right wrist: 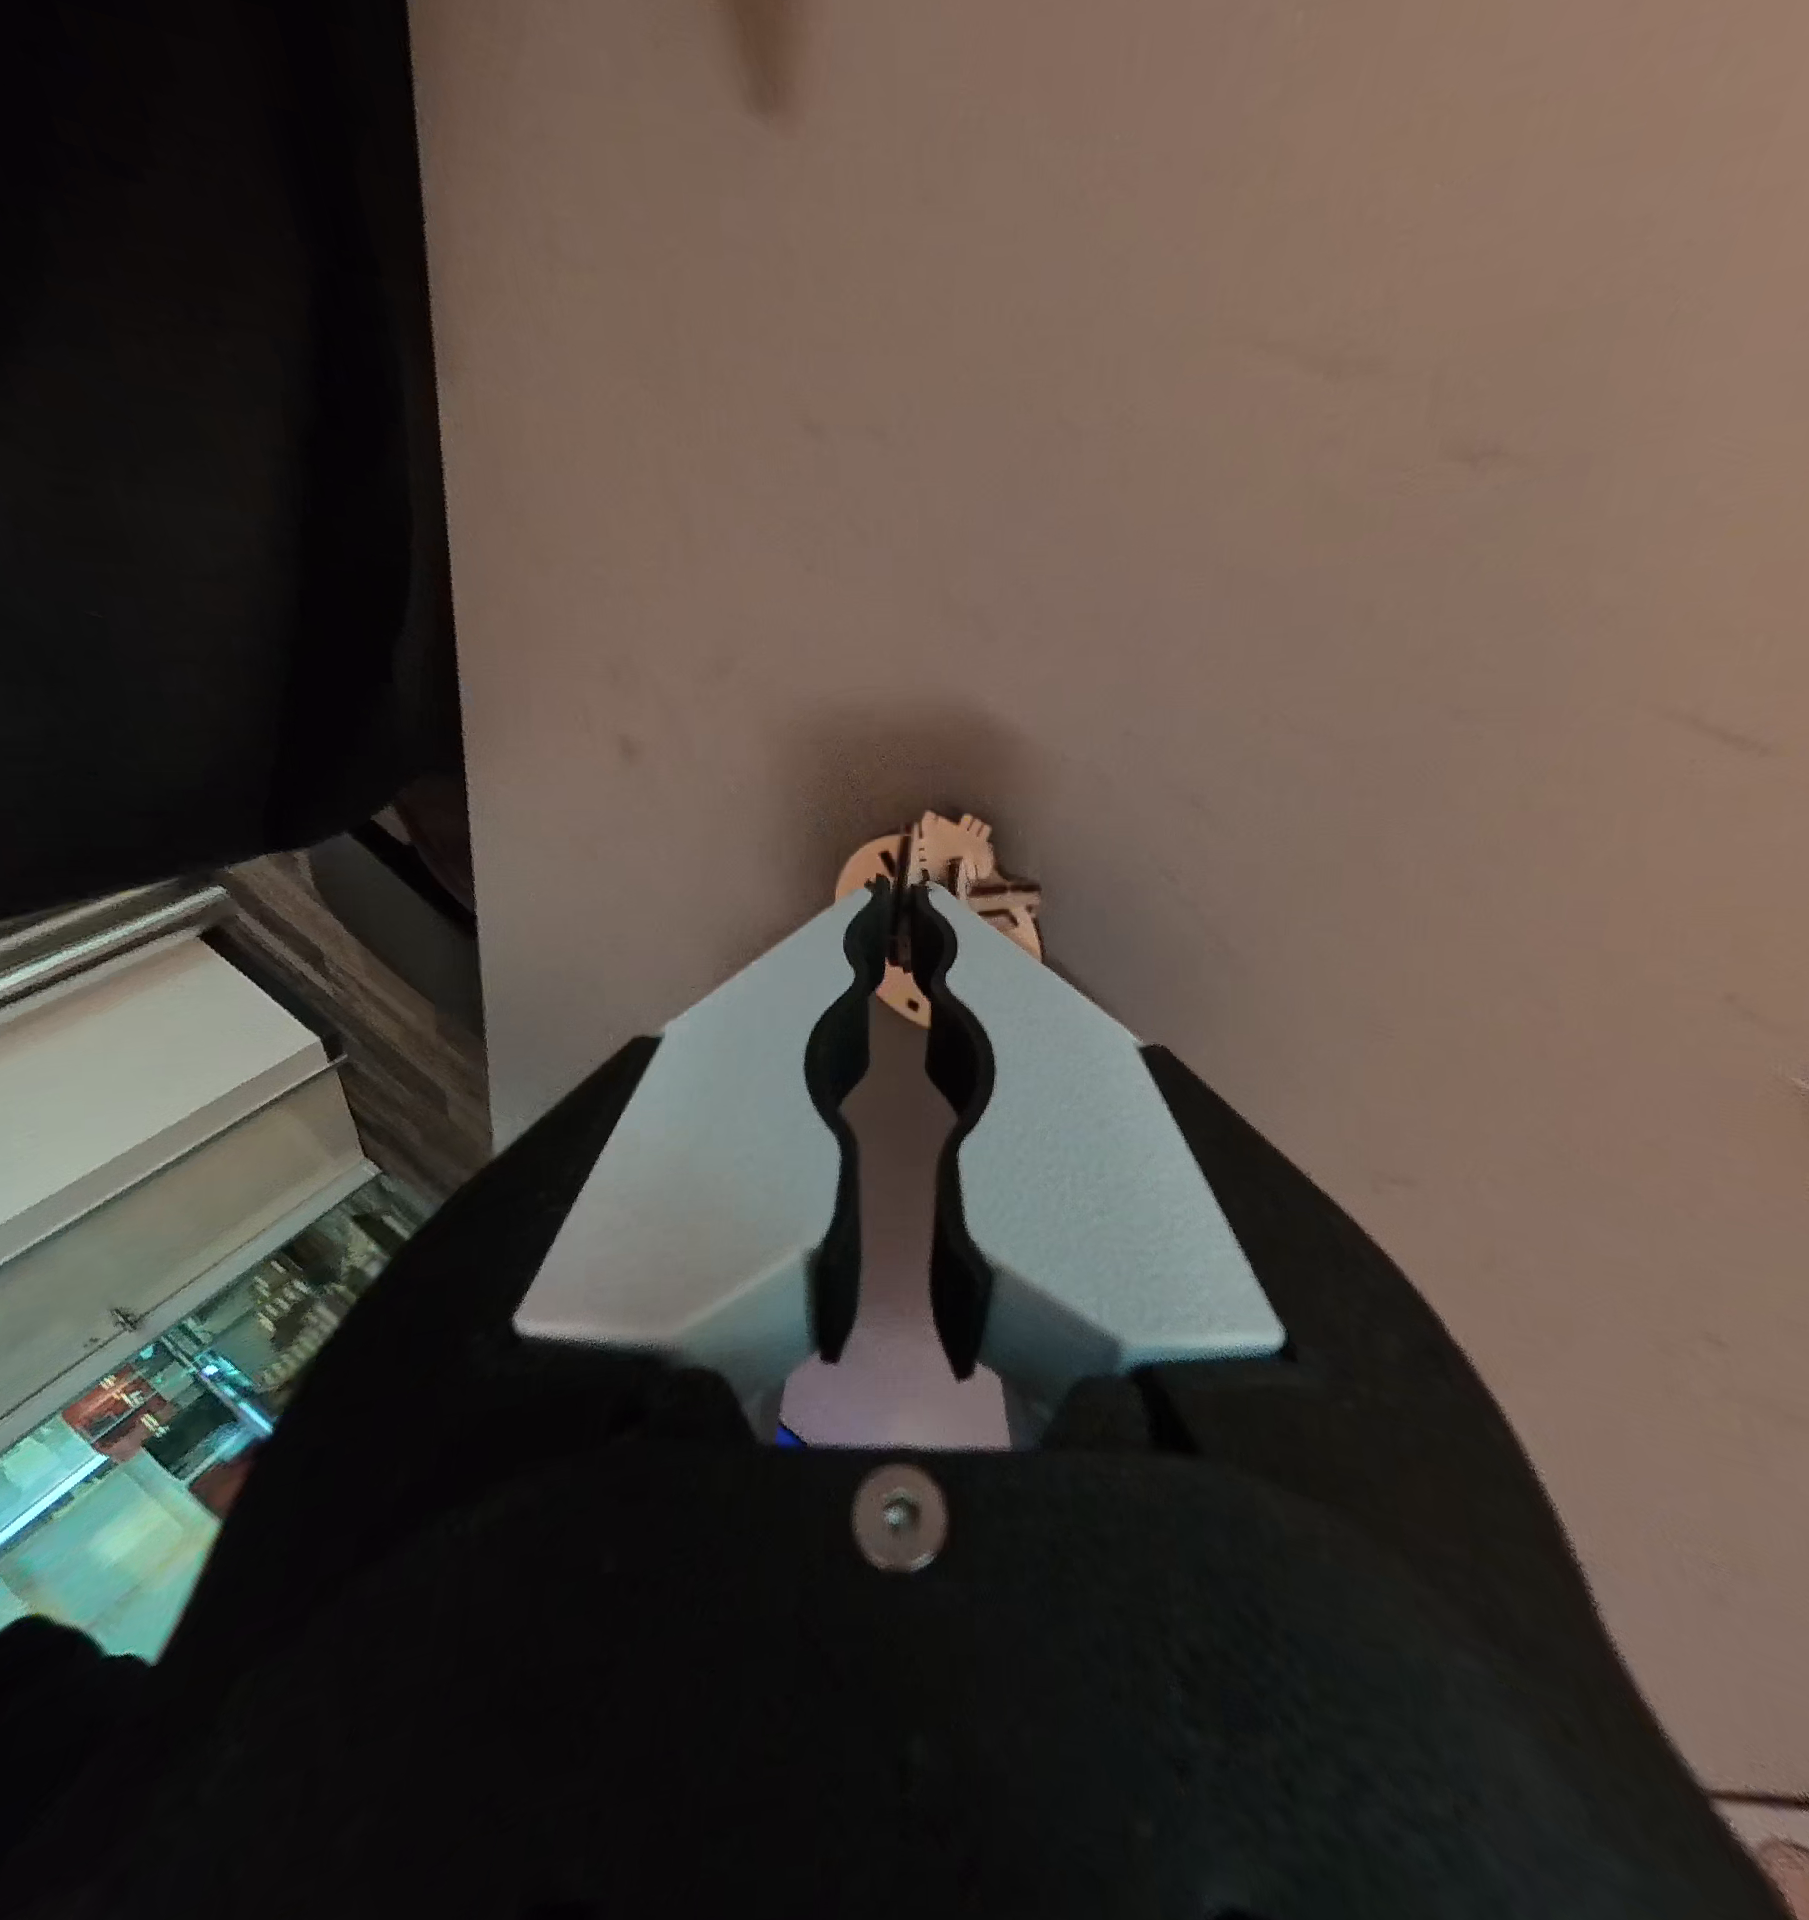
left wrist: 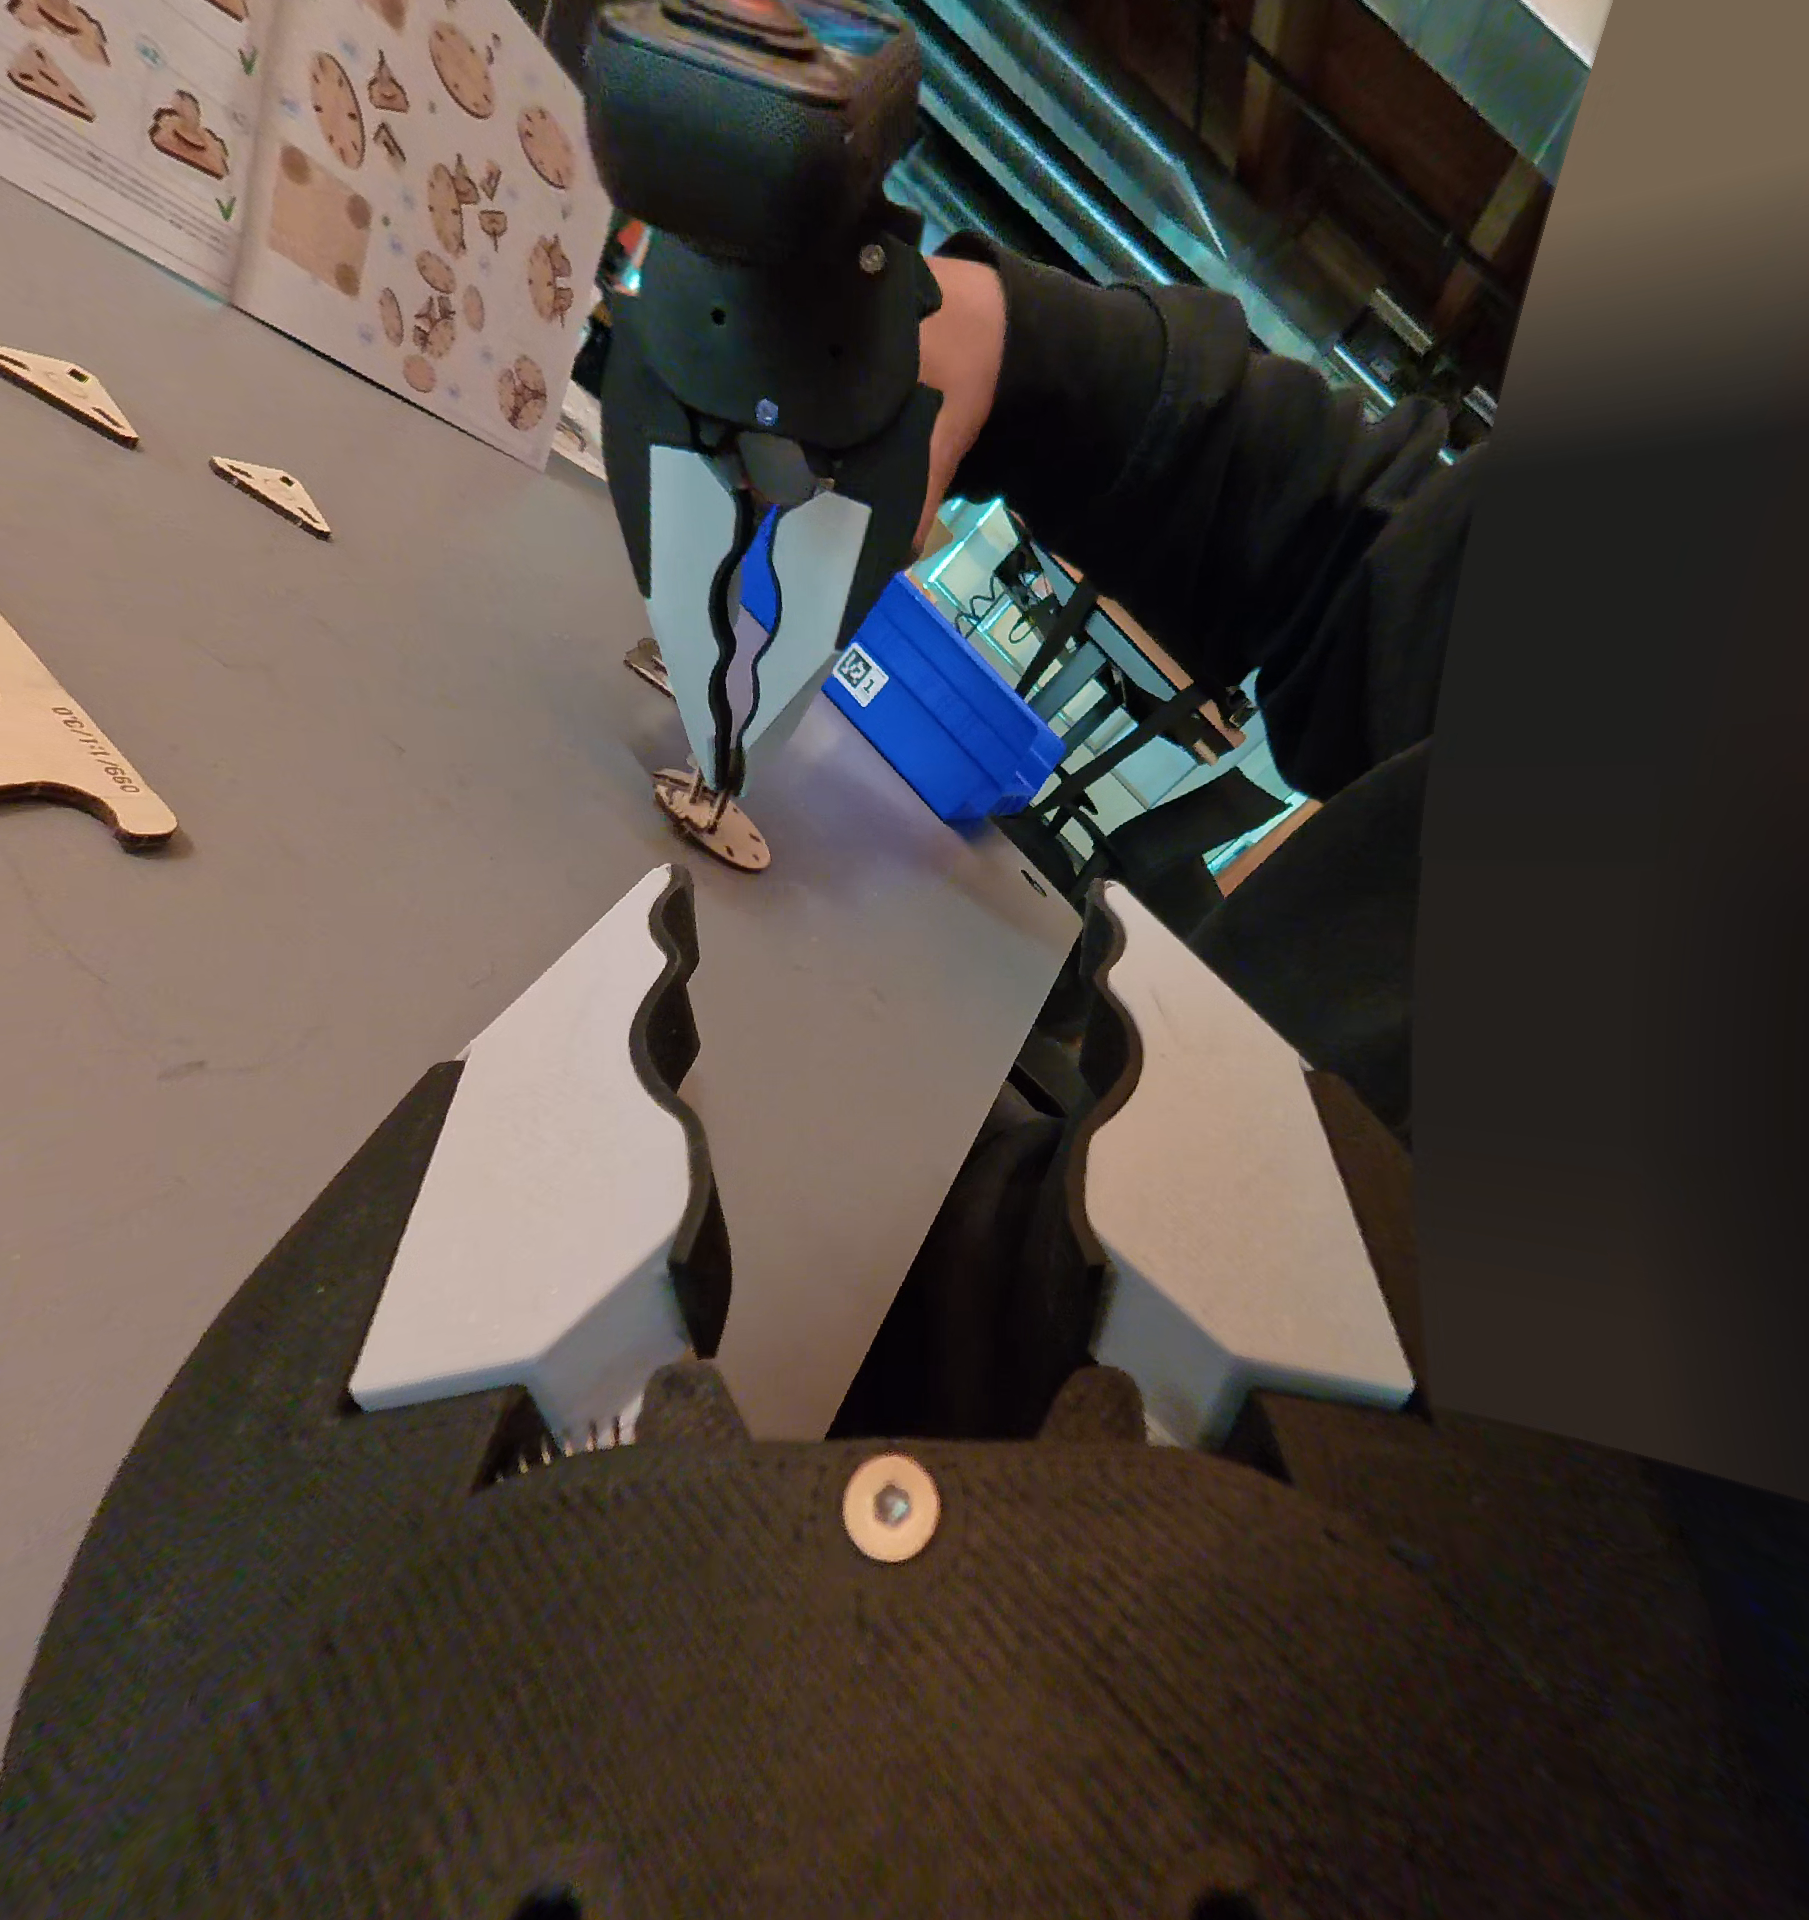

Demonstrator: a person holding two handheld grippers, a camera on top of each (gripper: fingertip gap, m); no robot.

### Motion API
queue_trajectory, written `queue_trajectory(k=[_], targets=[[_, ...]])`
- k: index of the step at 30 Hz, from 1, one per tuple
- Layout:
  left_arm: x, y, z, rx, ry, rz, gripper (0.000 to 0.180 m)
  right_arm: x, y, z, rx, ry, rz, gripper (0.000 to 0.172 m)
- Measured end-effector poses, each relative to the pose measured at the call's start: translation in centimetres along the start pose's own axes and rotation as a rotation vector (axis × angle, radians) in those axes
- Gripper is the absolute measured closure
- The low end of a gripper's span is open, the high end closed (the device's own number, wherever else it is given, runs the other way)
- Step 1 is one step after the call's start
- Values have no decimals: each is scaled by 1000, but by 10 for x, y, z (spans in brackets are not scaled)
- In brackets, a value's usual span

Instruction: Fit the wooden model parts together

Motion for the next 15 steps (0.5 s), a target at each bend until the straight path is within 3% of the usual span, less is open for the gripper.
queue_trajectory(k=[8,15], targets=[[2,0,2,-23,19,24,106,12,12,-3,68,-66,16,171],[4,0,4,-32,29,33,108,21,34,-2,235,-290,6,171]])
Point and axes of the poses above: each gripper's, where its closed fingertips meet, z out along the fingers, x out of its underside, y = z × x across the jaws, the point moved 6 cm from there along -z, back along the fingers
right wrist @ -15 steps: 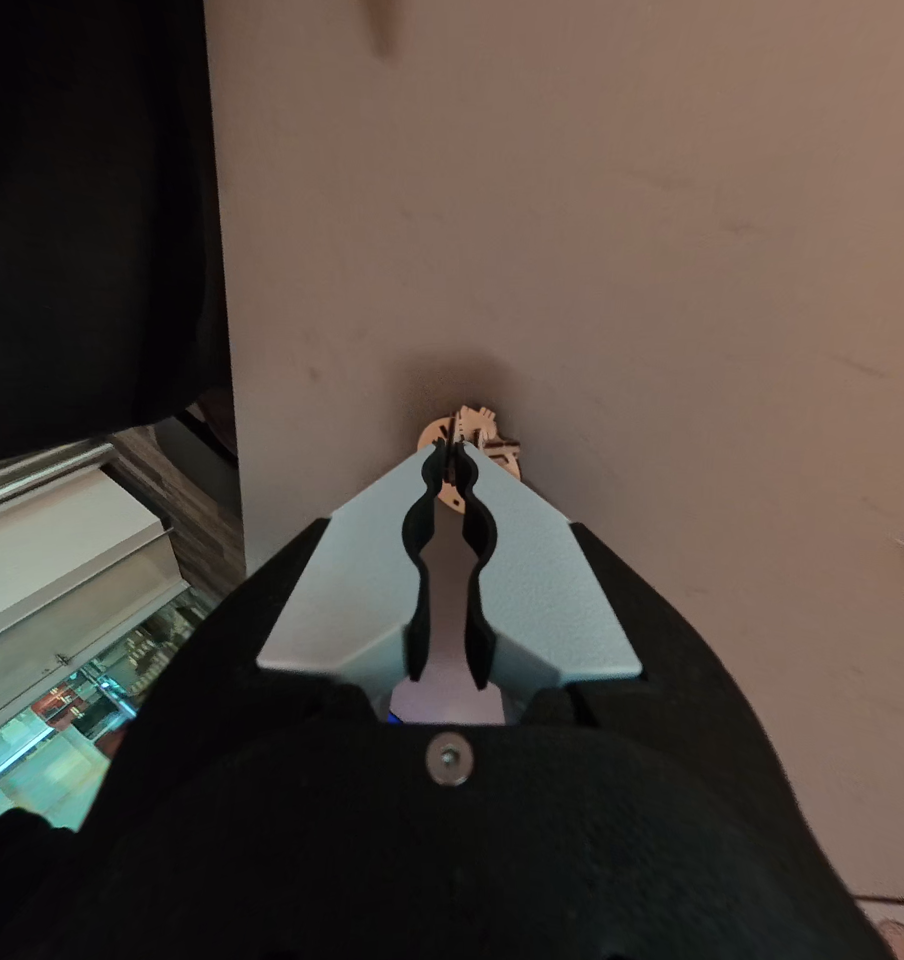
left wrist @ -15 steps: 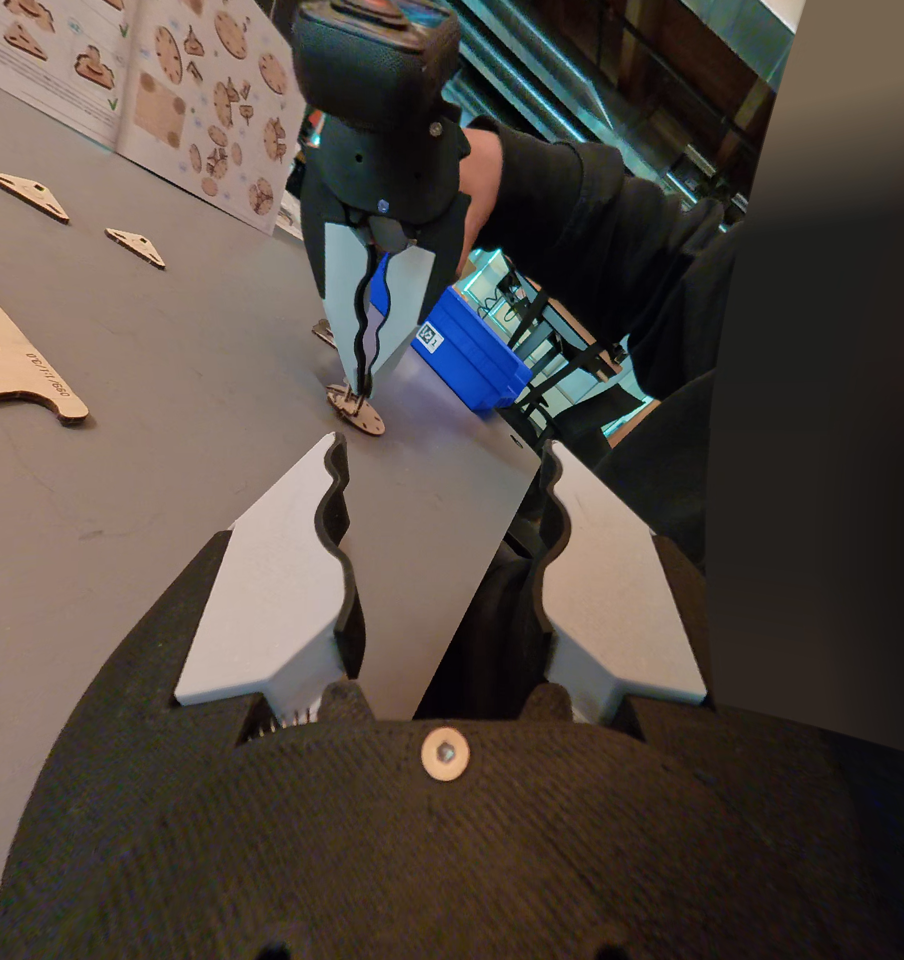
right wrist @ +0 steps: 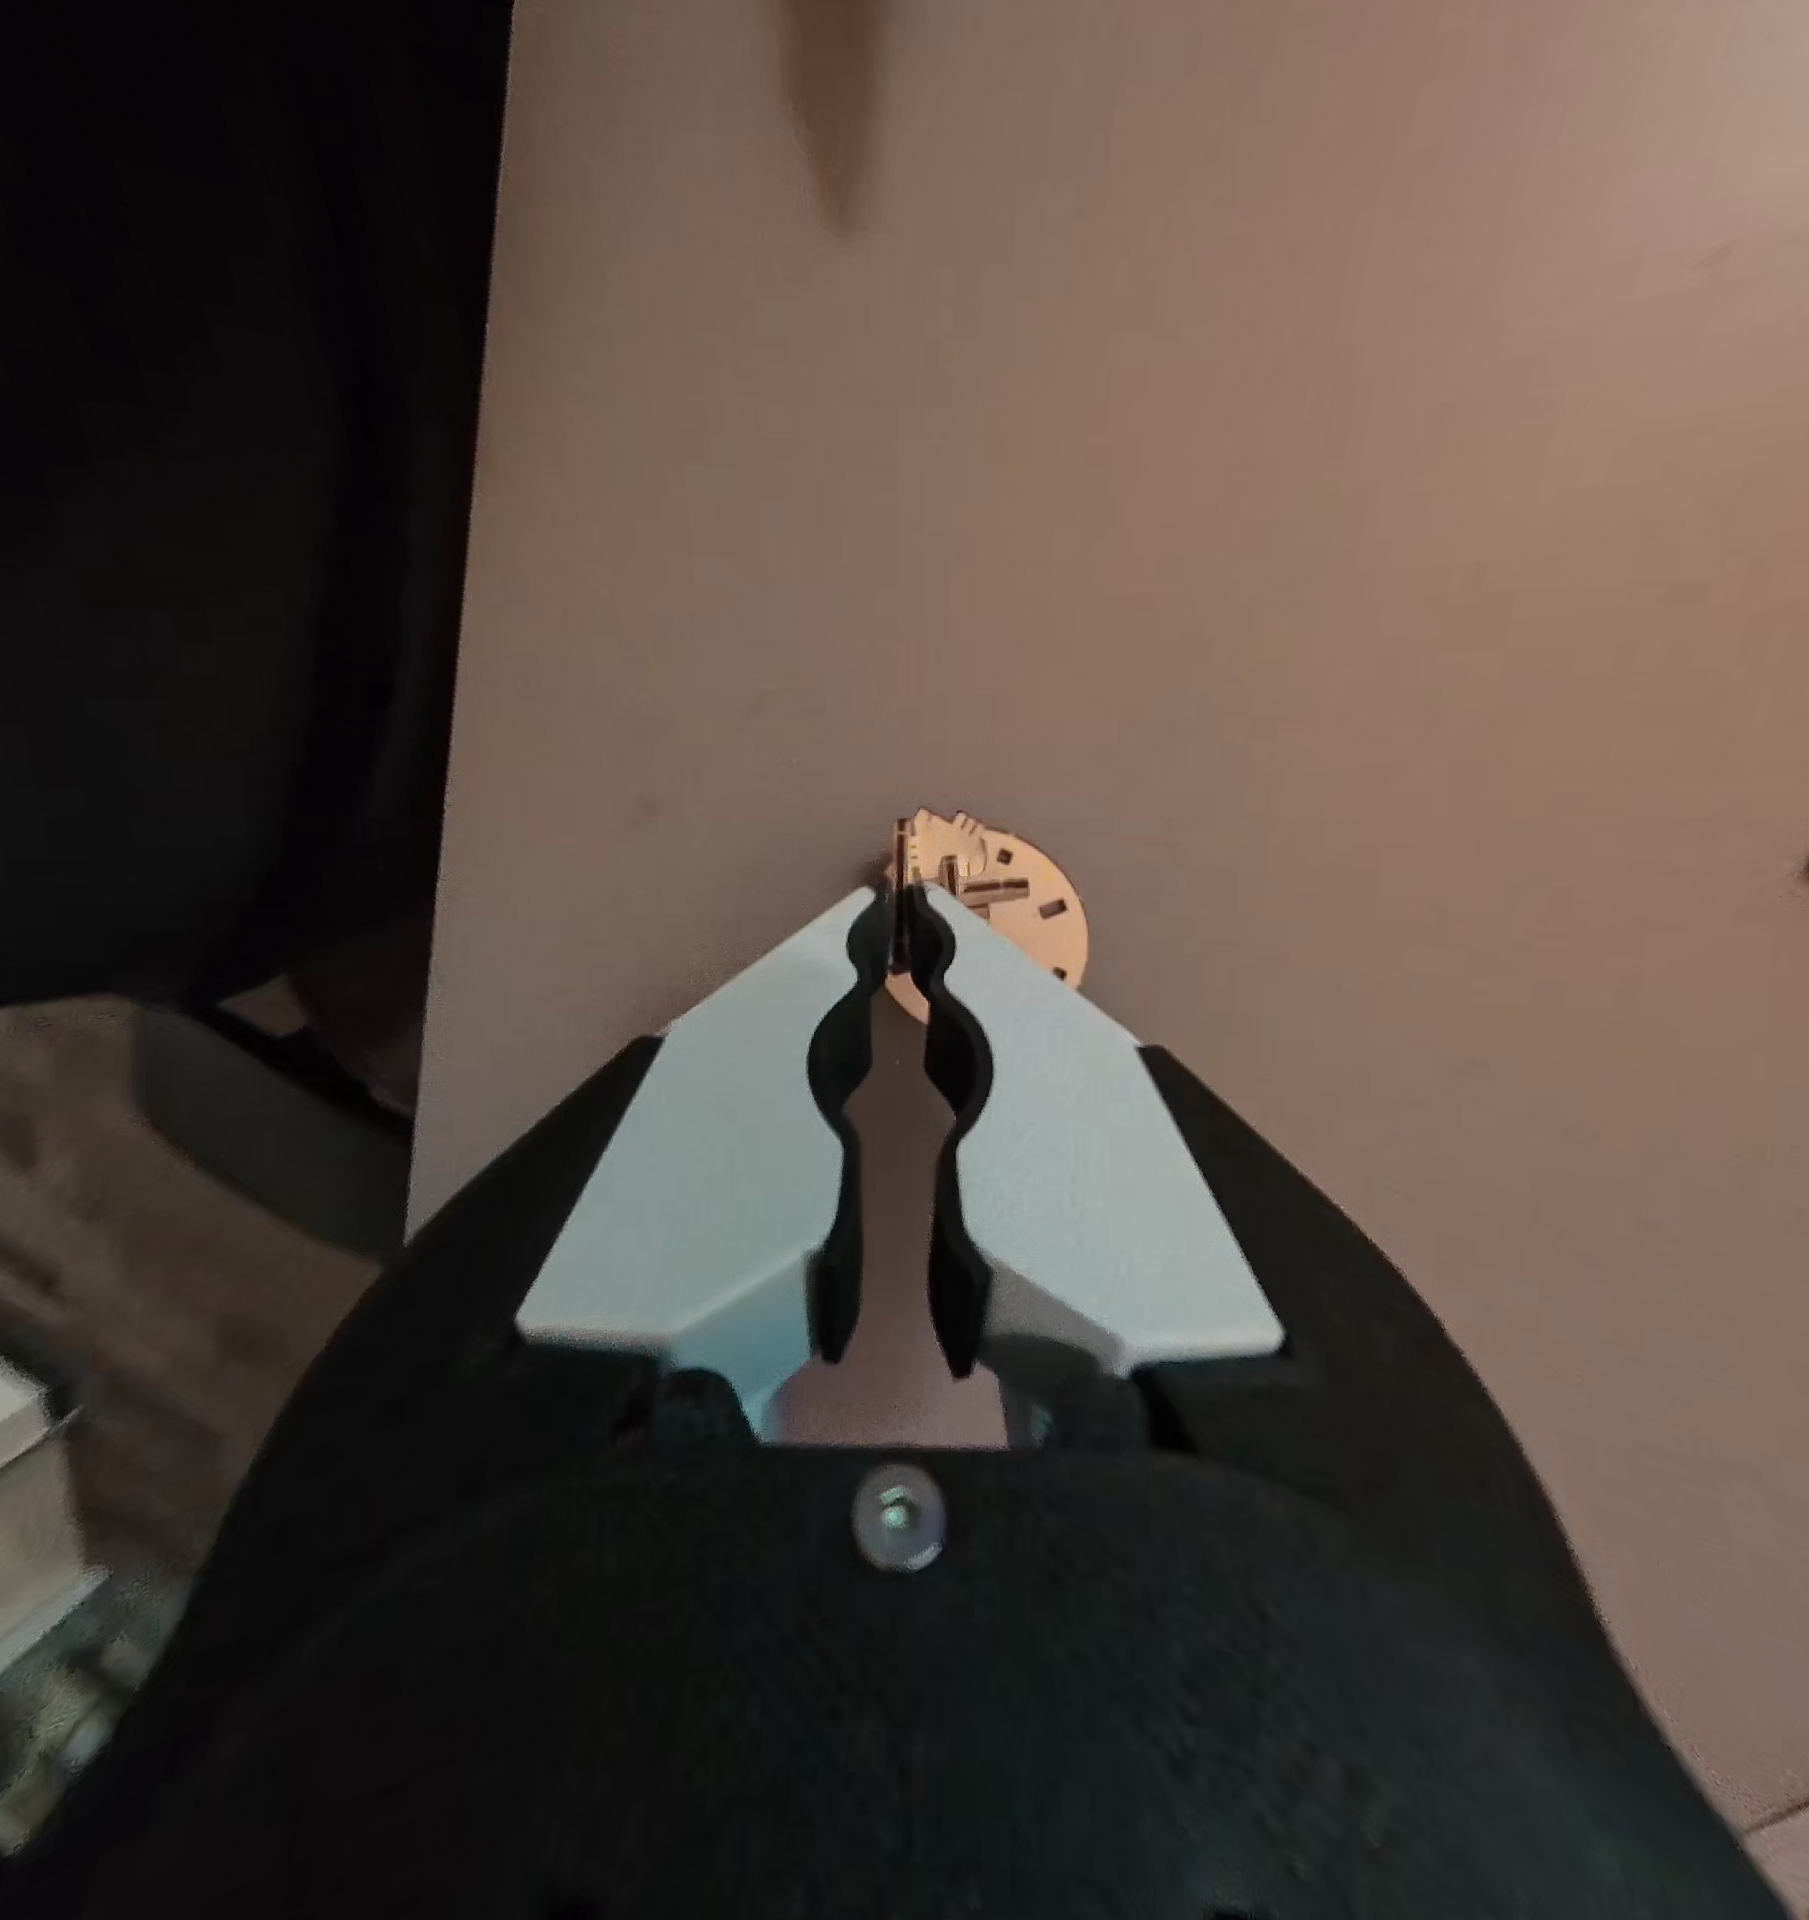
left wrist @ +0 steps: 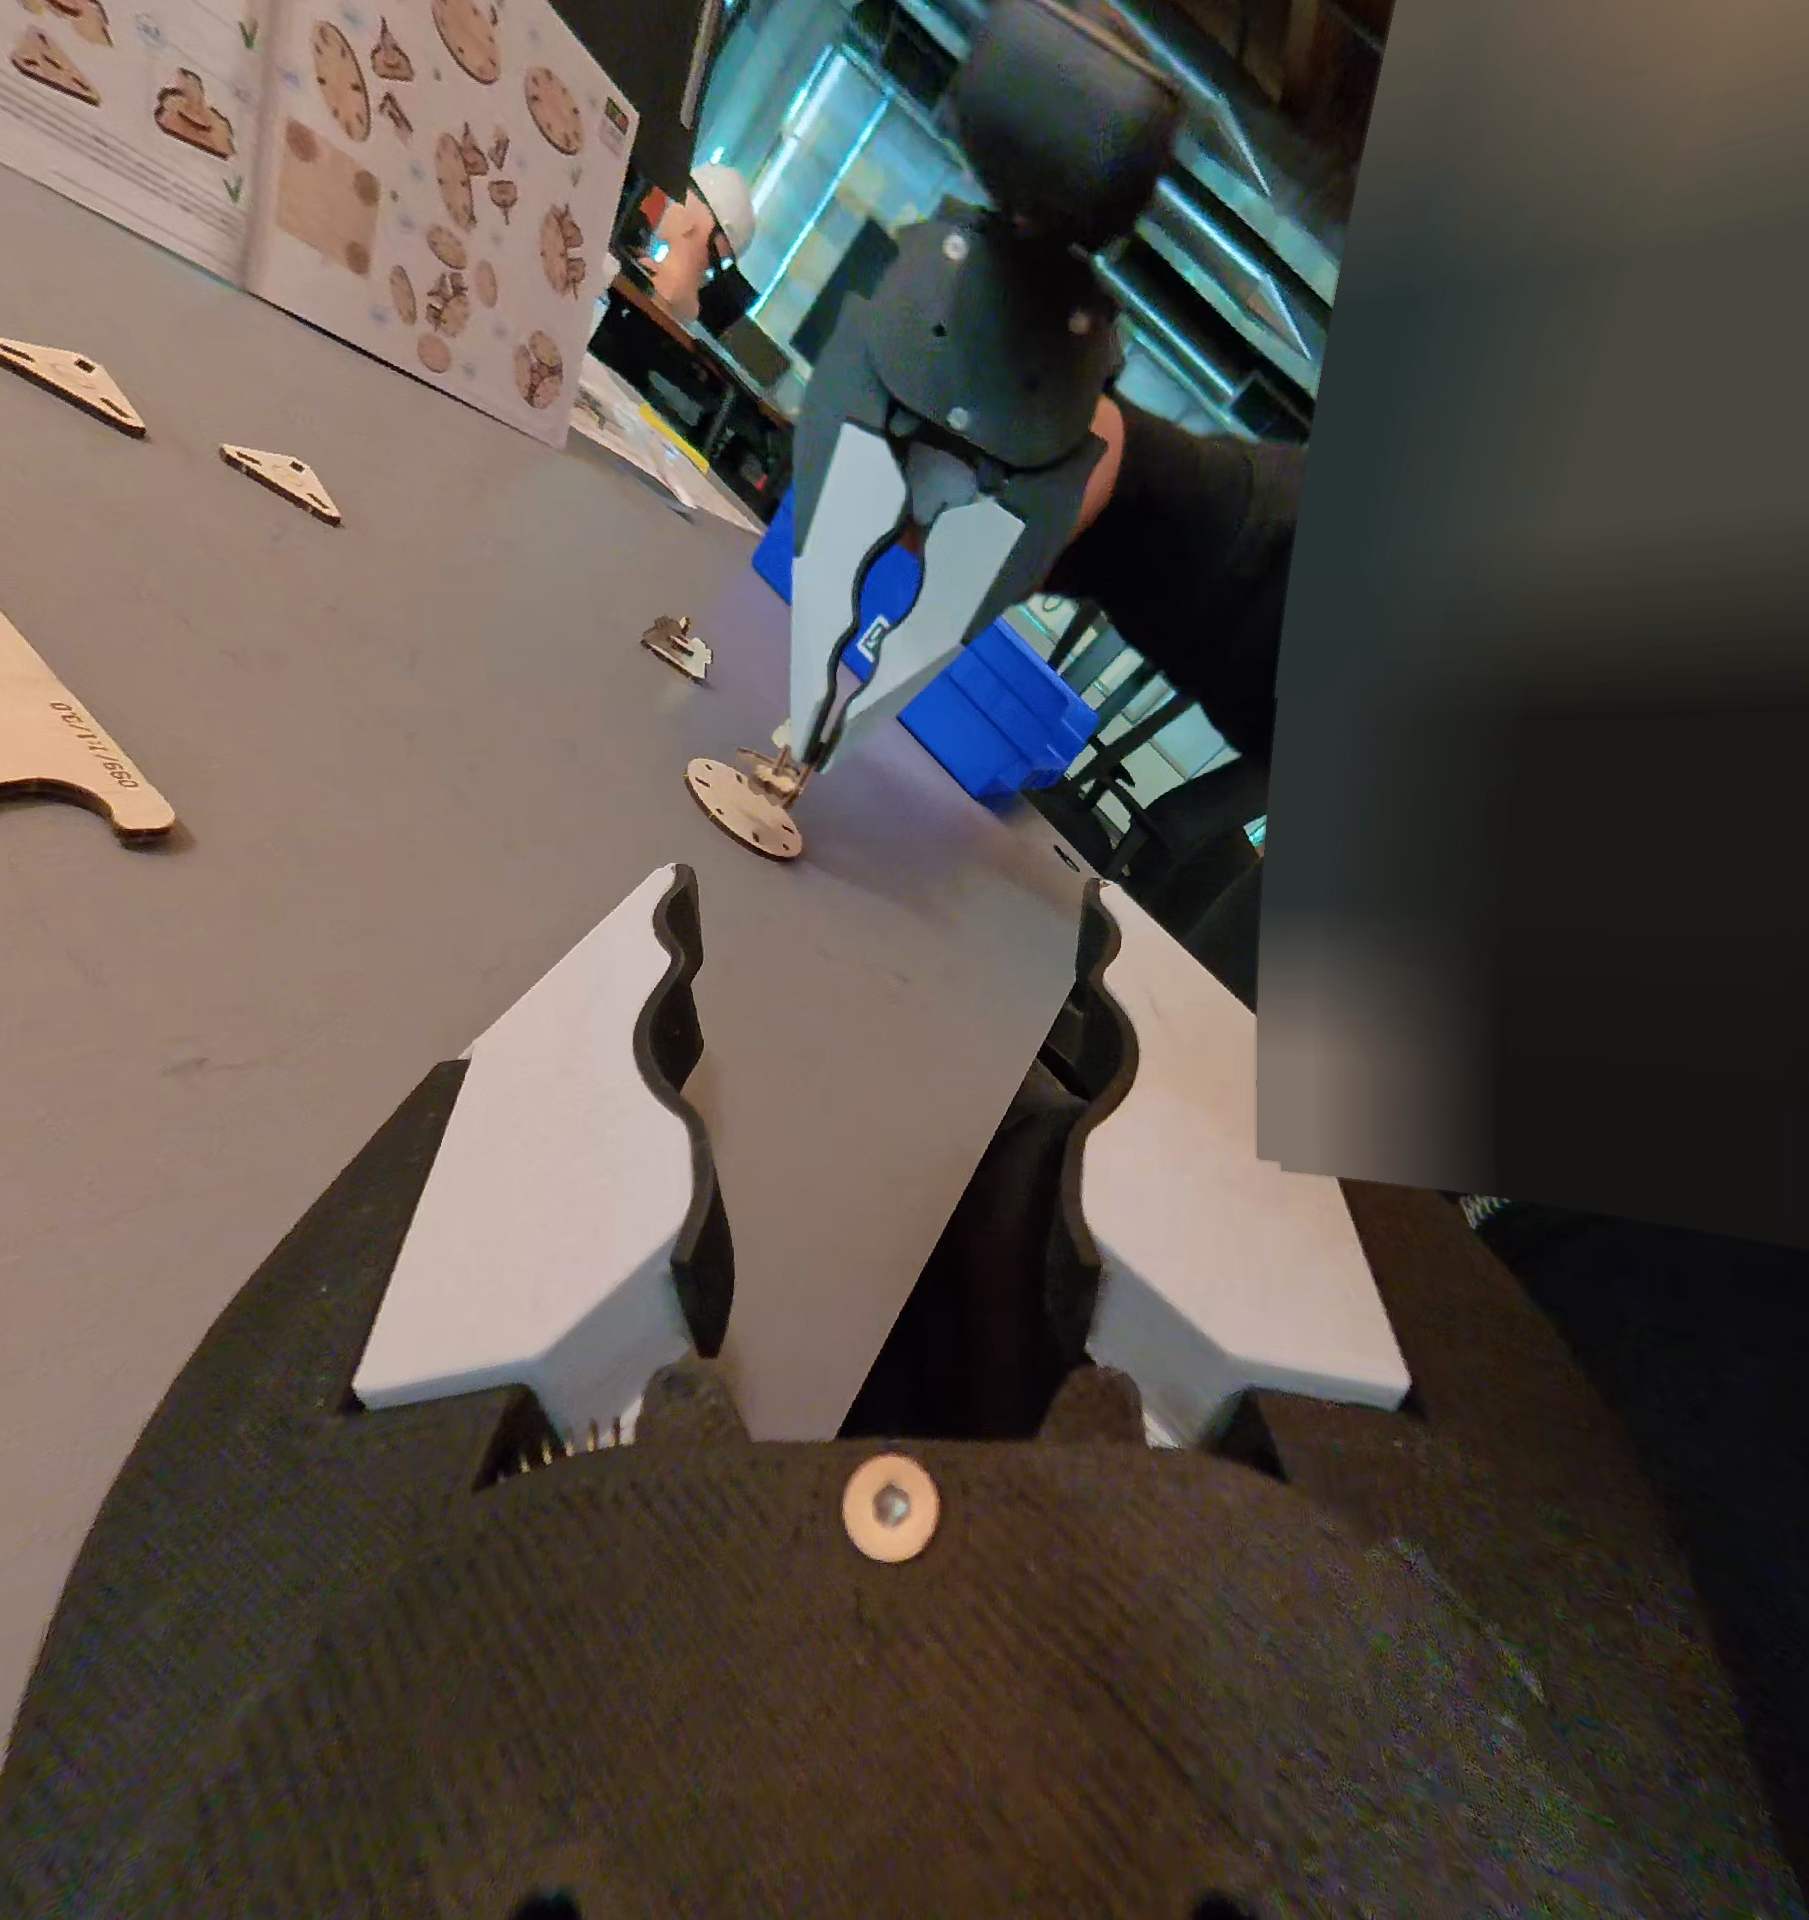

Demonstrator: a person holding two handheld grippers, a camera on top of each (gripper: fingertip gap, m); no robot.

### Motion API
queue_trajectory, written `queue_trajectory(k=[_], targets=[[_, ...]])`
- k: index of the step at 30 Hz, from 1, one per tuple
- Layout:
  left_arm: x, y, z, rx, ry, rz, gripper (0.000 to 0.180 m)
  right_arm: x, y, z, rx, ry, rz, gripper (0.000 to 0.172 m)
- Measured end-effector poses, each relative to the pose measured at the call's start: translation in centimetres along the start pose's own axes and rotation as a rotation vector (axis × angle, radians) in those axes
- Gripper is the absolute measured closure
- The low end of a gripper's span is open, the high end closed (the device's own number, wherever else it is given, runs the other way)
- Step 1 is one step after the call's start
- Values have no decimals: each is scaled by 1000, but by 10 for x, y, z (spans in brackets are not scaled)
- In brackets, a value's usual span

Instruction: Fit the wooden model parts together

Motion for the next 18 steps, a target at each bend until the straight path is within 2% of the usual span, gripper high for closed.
queue_trajectory(k=[4,9,14,18], targets=[[4,-5,8,2,24,14,108,14,21,5,184,-145,-27,171],[9,-21,30,34,58,41,108,47,55,14,484,-266,-54,171],[11,-38,59,42,93,97,109,79,88,30,782,-159,-215,171],[9,-52,84,43,112,154,110,98,100,45,838,-137,-215,170]])
Point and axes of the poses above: each gripper's, where its closed fingertips meet, z out along the fingers, x out of its underside, y = z × x across the jaws, the point moved 6 cm from there along -z, back along the fingers
